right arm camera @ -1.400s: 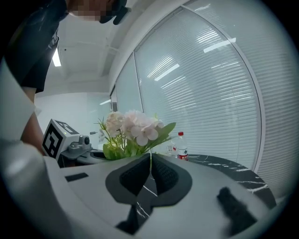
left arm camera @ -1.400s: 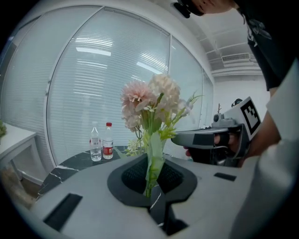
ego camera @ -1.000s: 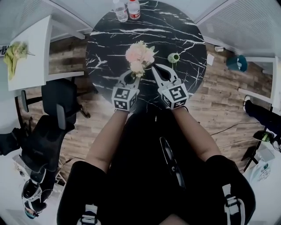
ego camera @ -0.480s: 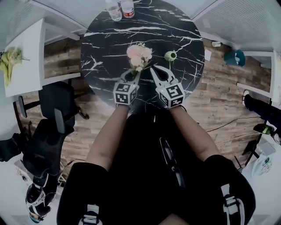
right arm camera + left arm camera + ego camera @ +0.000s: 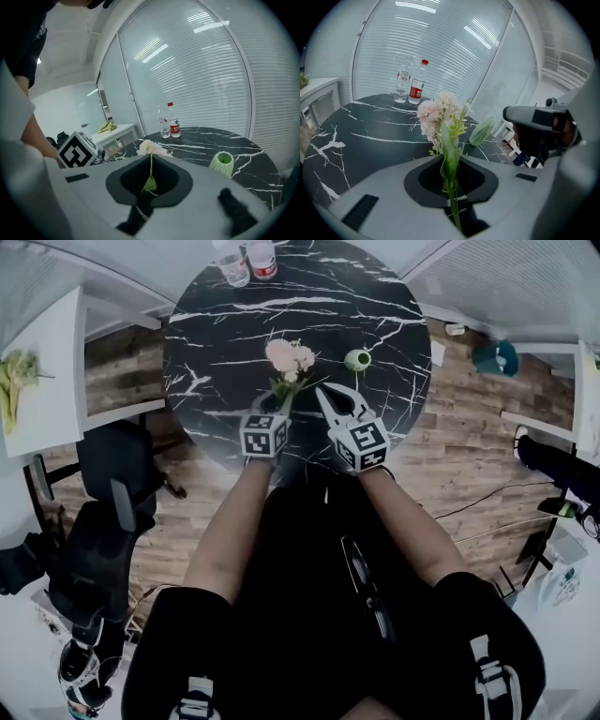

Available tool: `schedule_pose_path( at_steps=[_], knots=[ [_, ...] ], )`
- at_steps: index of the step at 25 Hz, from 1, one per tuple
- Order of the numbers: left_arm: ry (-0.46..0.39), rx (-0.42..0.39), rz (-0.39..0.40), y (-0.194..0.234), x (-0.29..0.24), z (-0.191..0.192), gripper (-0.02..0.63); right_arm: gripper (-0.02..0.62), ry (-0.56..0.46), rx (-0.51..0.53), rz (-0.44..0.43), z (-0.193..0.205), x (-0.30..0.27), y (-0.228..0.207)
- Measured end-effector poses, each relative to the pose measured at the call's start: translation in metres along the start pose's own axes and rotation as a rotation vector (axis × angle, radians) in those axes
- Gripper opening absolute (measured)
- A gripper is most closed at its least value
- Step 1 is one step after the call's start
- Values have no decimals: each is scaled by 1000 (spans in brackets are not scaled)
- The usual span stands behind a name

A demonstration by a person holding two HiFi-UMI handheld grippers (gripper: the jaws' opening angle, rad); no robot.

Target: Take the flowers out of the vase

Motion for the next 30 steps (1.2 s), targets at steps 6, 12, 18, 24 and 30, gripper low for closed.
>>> schedule_pose_path(
  at_steps=[6, 12, 18, 24, 30],
  knots=[
    [8, 8, -9, 7, 0, 5, 93, 20, 6, 4, 8, -1, 3, -3],
    [-12, 14, -3, 12, 7, 2, 180, 20, -3, 16, 12, -5, 8, 0],
    [-17, 8, -38, 19, 15, 1, 256, 20, -14, 27, 11, -11, 8, 6],
    [-54, -2, -81, 25, 27, -3, 289, 20, -19, 33, 5, -14, 8, 14],
    [-80, -31, -94, 27, 36, -11, 302, 20, -28, 40, -8, -19, 6, 22]
  ],
)
Point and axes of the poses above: the fingertips, and each gripper's own axes: x backward along the fingers, y to its left, z out of its underside, the point moved 10 cm from there along x, backward along the fingers, and after that the axes turned 1 degree about -y, right-handed, at the moved point
